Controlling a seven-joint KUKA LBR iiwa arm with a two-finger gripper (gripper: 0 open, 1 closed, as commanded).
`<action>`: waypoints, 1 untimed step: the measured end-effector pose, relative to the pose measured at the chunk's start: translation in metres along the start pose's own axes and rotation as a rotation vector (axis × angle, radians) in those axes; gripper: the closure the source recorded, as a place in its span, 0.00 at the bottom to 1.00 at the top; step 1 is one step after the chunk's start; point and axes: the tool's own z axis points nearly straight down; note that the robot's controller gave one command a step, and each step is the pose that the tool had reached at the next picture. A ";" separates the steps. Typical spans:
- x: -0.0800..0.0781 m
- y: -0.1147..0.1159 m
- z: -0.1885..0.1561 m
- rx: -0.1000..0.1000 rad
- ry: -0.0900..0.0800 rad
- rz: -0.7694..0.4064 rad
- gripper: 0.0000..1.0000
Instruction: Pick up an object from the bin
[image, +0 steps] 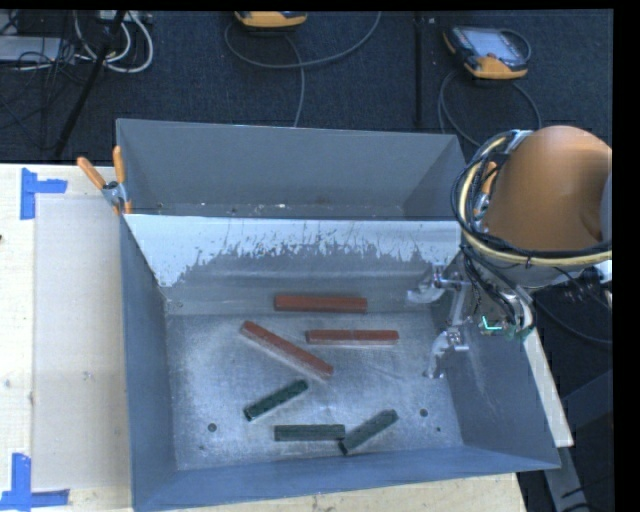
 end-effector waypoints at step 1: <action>-0.001 0.000 -0.004 0.001 -0.008 -0.001 0.00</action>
Offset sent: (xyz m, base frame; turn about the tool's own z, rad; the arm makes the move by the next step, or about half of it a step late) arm -0.0070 0.0158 -0.1438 -0.0337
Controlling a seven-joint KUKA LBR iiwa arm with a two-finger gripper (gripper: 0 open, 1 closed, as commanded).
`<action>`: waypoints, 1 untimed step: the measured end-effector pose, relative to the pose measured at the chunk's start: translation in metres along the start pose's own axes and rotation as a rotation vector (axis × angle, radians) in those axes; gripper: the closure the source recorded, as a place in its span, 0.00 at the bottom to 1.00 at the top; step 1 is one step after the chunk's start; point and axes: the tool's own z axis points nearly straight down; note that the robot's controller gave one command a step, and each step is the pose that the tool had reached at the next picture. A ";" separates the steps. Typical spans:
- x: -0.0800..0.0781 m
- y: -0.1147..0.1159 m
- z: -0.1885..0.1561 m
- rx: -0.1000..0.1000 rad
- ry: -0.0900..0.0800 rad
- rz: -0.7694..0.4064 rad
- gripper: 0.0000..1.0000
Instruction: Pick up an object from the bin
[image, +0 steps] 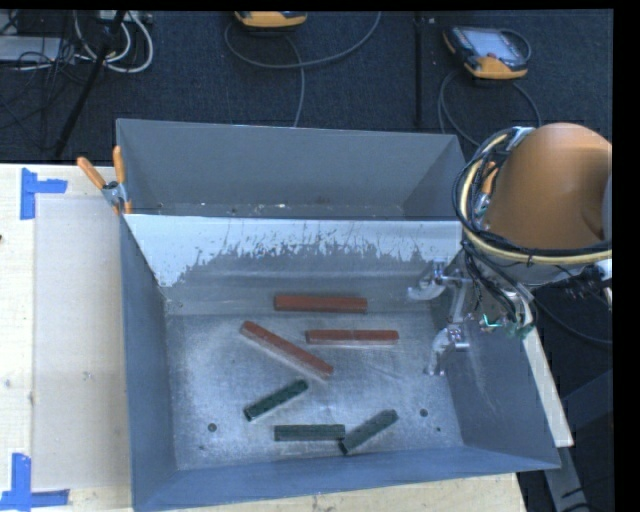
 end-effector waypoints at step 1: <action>0.002 0.005 0.055 0.001 -0.005 -0.011 0.00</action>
Offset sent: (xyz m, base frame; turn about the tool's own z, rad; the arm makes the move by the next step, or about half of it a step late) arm -0.0094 0.0148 -0.1736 0.0506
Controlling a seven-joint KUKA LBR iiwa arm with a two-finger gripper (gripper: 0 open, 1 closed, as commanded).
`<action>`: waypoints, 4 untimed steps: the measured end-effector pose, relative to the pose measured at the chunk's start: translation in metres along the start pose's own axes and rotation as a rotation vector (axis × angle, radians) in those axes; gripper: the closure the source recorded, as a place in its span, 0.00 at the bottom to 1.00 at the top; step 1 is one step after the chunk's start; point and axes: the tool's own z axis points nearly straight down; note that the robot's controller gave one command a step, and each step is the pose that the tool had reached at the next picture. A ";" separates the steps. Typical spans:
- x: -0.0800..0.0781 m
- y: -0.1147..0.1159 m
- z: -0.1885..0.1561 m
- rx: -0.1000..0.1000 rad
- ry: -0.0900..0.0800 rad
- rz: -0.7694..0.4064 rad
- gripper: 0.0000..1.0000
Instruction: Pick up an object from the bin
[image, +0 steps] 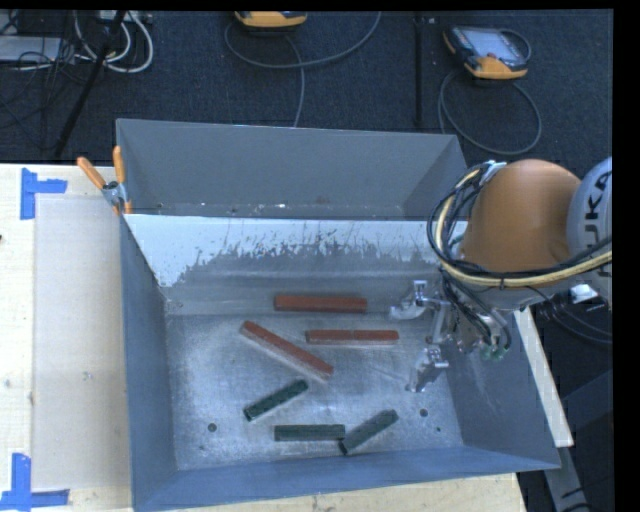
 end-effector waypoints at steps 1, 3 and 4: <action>0.003 0.005 0.060 -0.001 0.002 0.024 0.00; -0.001 0.017 0.113 0.002 -0.016 -0.156 0.00; -0.027 0.090 0.109 -0.003 -0.006 -0.010 1.00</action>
Offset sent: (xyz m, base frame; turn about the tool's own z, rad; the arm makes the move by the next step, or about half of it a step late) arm 0.0404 0.0083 -0.1188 -0.0453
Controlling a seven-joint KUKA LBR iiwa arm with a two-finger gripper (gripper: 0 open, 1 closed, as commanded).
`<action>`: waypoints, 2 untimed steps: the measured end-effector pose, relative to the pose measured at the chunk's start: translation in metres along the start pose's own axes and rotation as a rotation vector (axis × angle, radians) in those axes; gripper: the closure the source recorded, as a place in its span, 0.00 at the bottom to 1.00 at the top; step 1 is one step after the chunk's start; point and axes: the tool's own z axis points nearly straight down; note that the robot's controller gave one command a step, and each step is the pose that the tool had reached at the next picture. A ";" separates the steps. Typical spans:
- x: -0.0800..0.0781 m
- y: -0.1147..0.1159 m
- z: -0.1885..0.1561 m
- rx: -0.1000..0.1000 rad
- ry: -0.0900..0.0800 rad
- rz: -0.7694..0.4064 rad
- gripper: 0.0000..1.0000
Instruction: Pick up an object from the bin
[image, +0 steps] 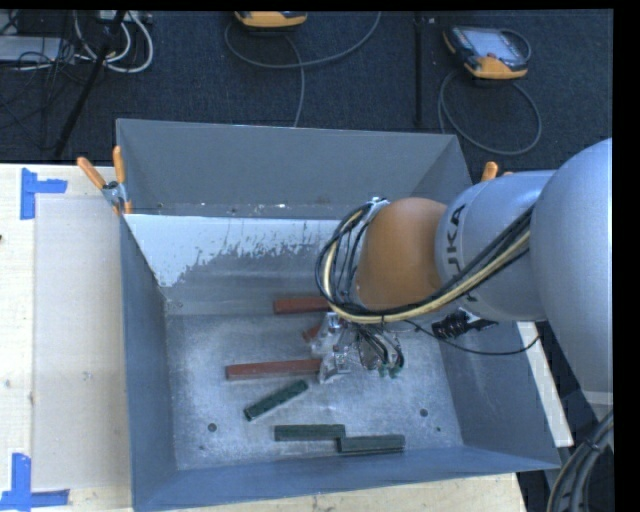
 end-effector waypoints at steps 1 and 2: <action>0.000 0.000 0.000 0.000 0.000 -0.001 1.00; -0.001 -0.005 -0.132 0.002 0.009 0.022 1.00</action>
Offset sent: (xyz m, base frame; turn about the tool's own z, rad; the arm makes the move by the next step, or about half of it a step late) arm -0.0009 -0.0063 0.1328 0.0264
